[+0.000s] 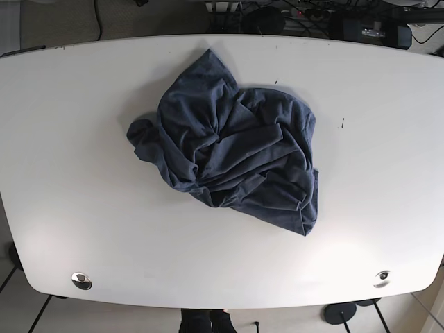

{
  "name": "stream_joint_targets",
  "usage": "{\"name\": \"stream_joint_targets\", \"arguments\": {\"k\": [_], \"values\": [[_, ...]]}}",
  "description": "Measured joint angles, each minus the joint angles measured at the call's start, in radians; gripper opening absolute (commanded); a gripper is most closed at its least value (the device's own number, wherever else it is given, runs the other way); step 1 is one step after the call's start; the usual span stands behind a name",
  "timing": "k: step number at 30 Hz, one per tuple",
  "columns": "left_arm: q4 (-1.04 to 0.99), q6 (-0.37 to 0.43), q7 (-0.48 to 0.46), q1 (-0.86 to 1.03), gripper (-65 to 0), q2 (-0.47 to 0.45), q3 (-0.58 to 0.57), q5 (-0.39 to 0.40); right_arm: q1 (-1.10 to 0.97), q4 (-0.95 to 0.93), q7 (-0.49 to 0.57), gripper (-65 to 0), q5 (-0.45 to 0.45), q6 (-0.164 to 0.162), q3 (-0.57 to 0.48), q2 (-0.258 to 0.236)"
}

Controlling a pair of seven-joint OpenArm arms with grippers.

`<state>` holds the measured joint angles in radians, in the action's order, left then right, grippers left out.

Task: Fold the T-shirt properly

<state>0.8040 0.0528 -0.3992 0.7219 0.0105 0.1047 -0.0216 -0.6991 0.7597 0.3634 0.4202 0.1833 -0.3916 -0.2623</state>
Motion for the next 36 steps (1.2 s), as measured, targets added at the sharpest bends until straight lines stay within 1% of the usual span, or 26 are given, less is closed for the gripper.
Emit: {"name": "stream_joint_targets", "arguments": {"k": [1, 5, 9, 10, 11, 12, 15, 17, 18, 23, 26, 28, 29, 30, 32, 34, 35, 36], "values": [[0.045, 0.0, 0.002, 0.033, -33.1, 0.0, 0.001, 0.0, -0.03, 0.039, -0.001, -53.4, 0.0, 0.0, 0.013, -0.009], [0.269, 0.0, 0.002, 0.172, -33.1, 0.003, -0.001, 0.0, -0.162, 0.2, 0.0, -53.4, 0.0, 0.0, 0.171, -0.015], [0.491, 0.0, 0.003, 0.319, -33.1, -0.003, -0.02, 0.0, -0.297, 0.403, -0.005, -53.4, -0.002, 0.002, 0.247, -0.018], [0.544, -0.001, 0.005, 0.352, -33.1, -0.003, -0.023, -0.001, -0.33, 0.455, -0.006, -53.4, -0.004, 0.004, 0.261, -0.026], [0.62, 0.0, 0.005, 0.397, -33.1, 0.0, -0.023, 0.0, -0.375, 0.53, -0.008, -53.4, -0.004, 0.002, 0.268, -0.048], [0.671, 0.0, 0.005, 0.426, -33.1, 0.0, -0.029, 0.0, -0.403, 0.578, -0.008, -53.4, -0.004, 0.0, 0.274, -0.059], [0.82, -0.001, 0.006, 0.5, -33.1, -0.002, -0.036, 0.0, -0.467, 0.723, -0.008, -53.4, -0.004, -0.003, 0.283, -0.07], [0.916, 0.0, 0.006, 0.542, -33.1, -0.002, -0.034, 0.0, -0.507, 0.818, -0.008, -53.4, -0.005, 0.016, 0.307, -0.072], [0.983, 0.003, 0.006, 0.563, -32.9, -0.003, -0.033, 0.0, -0.521, 0.871, -0.008, -53.4, -0.005, -0.003, 0.325, -0.078], [1.129, 0.003, 0.005, 0.561, -32.5, -0.003, -0.031, 0.0, -0.515, 1.011, -0.017, -53.4, 0.0, 0.0, 0.435, -0.079], [1.157, 0.004, 0.009, 0.561, -32.4, -0.003, -0.029, 0.0, -0.509, 1.109, -0.019, -53.4, 0.0, 0.001, 0.494, -0.079], [1.165, 0.004, 0.01, 0.53, -32.2, -0.002, -0.029, 0.0, -0.465, 1.151, -0.018, -53.4, 0.0, 0.0, 0.522, -0.079], [1.165, 0.004, 0.011, 0.5, -31.0, 0.0, -0.029, 0.0, -0.434, 1.165, -0.018, -53.4, 0.0, 0.0, 0.526, -0.079], [1.166, 0.003, 0.009, 0.452, -27.5, 0.0, -0.029, 0.0, -0.381, 1.176, -0.02, -53.4, -0.001, 0.001, 0.527, -0.079], [1.167, 0.004, 0.01, 0.404, -23.3, 0.0, -0.029, 0.0, -0.301, 1.177, -0.025, -53.4, -0.001, 0.007, 0.528, -0.079], [1.166, 0.004, 0.016, 0.363, -21.2, 0.0, -0.028, 0.0, -0.21, 1.176, -0.028, -53.4, -0.001, 0.003, 0.529, -0.08], [1.166, 0.004, 0.016, 0.34, -21.1, 0.001, -0.028, 0.0, -0.161, 1.176, -0.047, -53.3, -0.001, 0.004, 0.529, -0.081], [1.166, 0.003, 0.016, 0.315, -21.0, 0.002, -0.028, 0.0, -0.109, 1.176, -0.09, -53.1, -0.001, 0.004, 0.529, -0.081]]}}
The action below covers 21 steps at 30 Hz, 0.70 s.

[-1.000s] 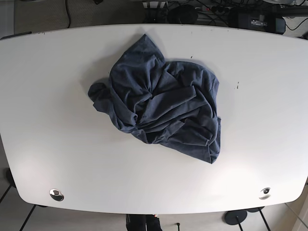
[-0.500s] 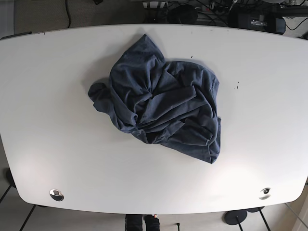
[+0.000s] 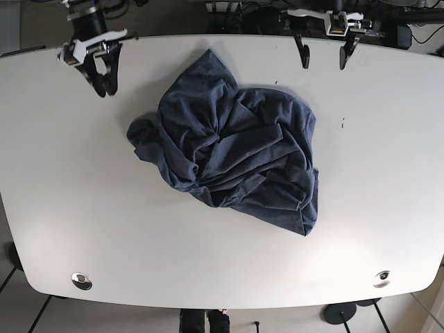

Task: Fold the T-shirt properly
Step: 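Lower the right gripper into the crumpled navy shirt and grasp it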

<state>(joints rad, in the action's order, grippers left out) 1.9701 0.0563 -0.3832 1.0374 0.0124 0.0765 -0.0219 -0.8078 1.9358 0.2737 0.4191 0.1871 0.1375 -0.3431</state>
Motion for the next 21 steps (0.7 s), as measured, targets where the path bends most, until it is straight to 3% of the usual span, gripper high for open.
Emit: {"name": "stream_joint_targets", "arguments": {"k": [2, 7, 13, 16, 21], "values": [[0.0, 0.0, 0.011, -0.041, -21.0, 0.001, 0.014, 0.0, 0.112, 0.0, -0.094, -52.8, 0.0, 0.007, -0.001, 0.005], [-0.001, 0.006, 0.084, -0.114, -21.1, -0.001, 0.028, 0.0, 0.413, 0.0, -0.367, -52.6, -0.008, 0.118, 0.0, 0.045], [0.0, 0.003, 0.095, -0.126, -21.1, 0.001, 0.035, 0.0, 0.67, -0.041, -0.651, -52.6, -0.017, 0.317, -0.014, 0.129], [0.0, 0.0, 0.095, -0.126, -21.1, 0.013, 0.098, 0.01, 0.763, -0.079, -0.752, -52.6, -0.021, 0.406, -0.092, 0.135], [0.0, 0.0, 0.096, -0.126, -20.8, 0.061, 0.293, 0.266, 0.851, -0.155, -0.802, -52.3, -0.022, 0.484, -0.291, 0.132]]}}
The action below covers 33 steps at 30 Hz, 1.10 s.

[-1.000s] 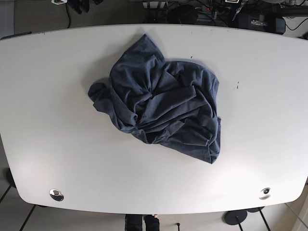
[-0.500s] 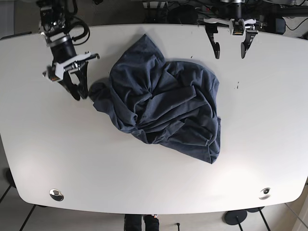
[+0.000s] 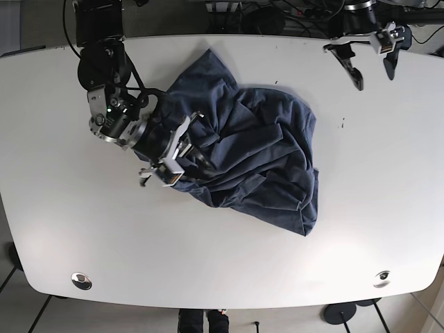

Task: Fold the T-shirt properly
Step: 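Lower the right gripper into the crumpled navy shirt and grasp it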

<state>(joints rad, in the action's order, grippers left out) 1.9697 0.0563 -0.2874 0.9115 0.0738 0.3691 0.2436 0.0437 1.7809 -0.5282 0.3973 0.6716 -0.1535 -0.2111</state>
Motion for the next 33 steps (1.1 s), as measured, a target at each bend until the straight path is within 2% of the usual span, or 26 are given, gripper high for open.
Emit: {"name": "stream_joint_targets", "arguments": {"k": [2, 5, 8, 11, 16, 18, 21, 24, 26, 29, 33], "values": [[0.0, 0.0, 0.0, -0.002, -20.7, -0.009, 0.056, 0.075, 0.039, -0.039, -0.023, -47.9, 0.0, 0.019, -0.088, 0.0], [-0.007, -0.023, -0.002, -0.002, -20.7, -0.022, 0.111, 0.133, 0.09, -0.092, -0.032, -31.4, 0.0, 0.02, -0.219, -0.002], [-0.022, -0.03, 0.001, 0.0, -20.7, -0.019, 0.138, 0.144, 0.142, -0.151, -0.033, -17.8, 0.0, 0.02, -0.381, -0.018], [-0.022, -0.031, 0.001, 0.0, -20.8, -0.018, 0.143, 0.145, 0.198, -0.211, -0.031, -10.9, 0.0, 0.027, -0.535, -0.03], [-0.024, -0.031, 0.002, 0.0, -20.8, -0.016, 0.143, 0.144, 0.232, -0.262, -0.004, -12.5, -0.023, 0.017, -0.63, -0.018], [-0.029, -0.033, 0.0, 0.0, -20.8, -0.016, 0.142, 0.144, 0.242, -0.264, 0.029, -12.5, -0.108, 0.021, -0.696, -0.008], [-0.055, -0.034, 0.003, 0.0, -20.8, -0.016, 0.14, 0.144, 0.222, -0.266, 0.038, -12.5, -0.286, 0.029, -0.752, 0.021], [-0.077, -0.035, 0.003, -0.001, -20.8, -0.016, 0.138, 0.144, 0.186, -0.28, 0.054, -12.5, -0.419, 0.029, -0.752, 0.077], [-0.087, -0.034, 0.003, -0.001, -20.8, -0.016, 0.139, 0.144, 0.188, -0.322, 0.053, -12.5, -0.467, 0.028, -0.75, 0.114], [-0.09, -0.034, 0.003, 0.0, -20.8, -0.016, 0.139, 0.144, 0.193, -0.407, 0.126, -12.5, -0.5, 0.028, -0.748, 0.148], [-0.09, -0.034, 0.002, 0.001, -20.8, -0.016, 0.139, 0.144, 0.189, -0.528, 0.226, -12.5, -0.503, 0.032, -0.65, 0.179]]}}
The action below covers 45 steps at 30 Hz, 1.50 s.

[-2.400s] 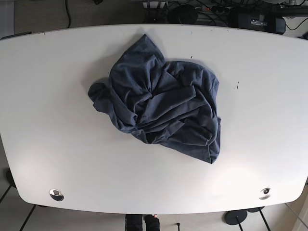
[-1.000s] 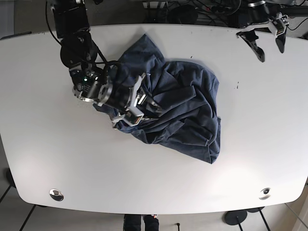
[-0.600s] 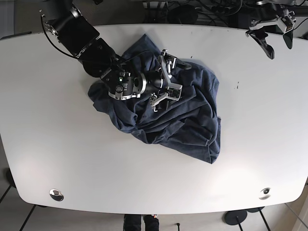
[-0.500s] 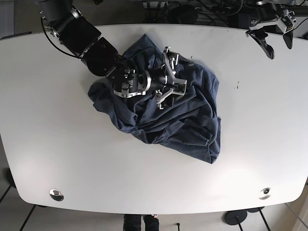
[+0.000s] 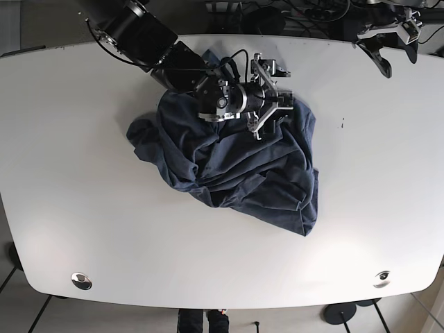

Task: Fold the T-shirt properly
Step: 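Lower the right gripper into the crumpled navy shirt and grasp it, then grasp the navy shirt with the left gripper beside the right gripper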

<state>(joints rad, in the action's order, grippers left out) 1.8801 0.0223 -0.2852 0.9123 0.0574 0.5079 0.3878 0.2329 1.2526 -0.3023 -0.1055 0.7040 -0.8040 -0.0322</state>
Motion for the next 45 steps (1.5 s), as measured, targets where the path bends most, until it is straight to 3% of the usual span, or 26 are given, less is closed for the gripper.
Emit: {"name": "stream_joint_targets", "arguments": {"k": [8, 13, 18, 24, 26, 28, 30, 32, 36, 38, 40, 43, 45], "values": [[-0.001, 0.0, 0.0, 0.013, -20.8, 0.0, 0.001, 0.0, 0.002, -0.055, 0.1, -12.5, -0.007, -0.005, 0.139, 0.006], [-0.001, 0.0, 0.0, 0.013, -20.8, 0.0, 0.0, 0.0, 0.002, -0.055, 0.105, -13.0, -0.007, -0.005, 0.14, -0.005], [-0.001, -0.001, 0.0, 0.013, -21.0, 0.0, 0.0, 0.0, -0.001, -0.07, 0.113, -26.0, -0.006, -0.005, 0.139, -0.016], [-0.001, 0.0, 0.0, 0.013, -21.0, 0.0, 0.0, 0.0, 0.001, -0.138, 0.218, -27.6, 0.005, -0.008, 0.136, -0.015], [-0.001, 0.0, 0.0, 0.017, -21.0, 0.0, 0.0, 0.0, 0.004, -0.142, 0.249, -28.4, 0.006, -0.023, 0.075, -0.034], [-0.001, -0.001, 0.0, 0.026, -21.0, 0.0, 0.0, 0.0, 0.001, -0.141, 0.258, -34.6, 0.013, -0.024, 0.065, -0.037], [-0.001, 0.0, 0.0, 0.027, -21.0, 0.0, 0.002, 0.003, 0.0, -0.138, 0.257, -50.6, 0.016, -0.024, 0.064, -0.04], [-0.001, 0.0, 0.0, 0.026, -21.0, 0.0, 0.002, 0.003, -0.014, -0.112, 0.246, -63.7, 0.015, -0.024, 0.065, -0.045], [-0.001, -0.001, 0.0, 0.022, -21.0, 0.0, 0.002, 0.003, -0.056, 0.014, 0.172, -62.9, -0.01, -0.004, 0.079, -0.08], [0.0, 0.001, -0.001, 0.022, -20.7, -0.003, -0.012, 0.003, -0.089, 0.112, 0.114, -62.9, -0.016, -0.016, 0.138, -0.09], [0.002, 0.0, -0.006, 0.027, -20.4, -0.002, -0.05, 0.002, -0.102, 0.227, 0.044, -62.9, -0.018, -0.004, 0.194, -0.092], [0.016, -0.006, -0.007, 0.027, -20.4, -0.004, -0.093, -0.001, -0.094, 0.402, -0.058, -62.9, 0.004, -0.003, 0.299, -0.077], [0.017, -0.095, -0.003, 0.027, -20.6, -0.019, -0.134, -0.002, -0.078, 0.506, -0.15, -62.9, 0.01, -0.002, 0.419, -0.036]]}}
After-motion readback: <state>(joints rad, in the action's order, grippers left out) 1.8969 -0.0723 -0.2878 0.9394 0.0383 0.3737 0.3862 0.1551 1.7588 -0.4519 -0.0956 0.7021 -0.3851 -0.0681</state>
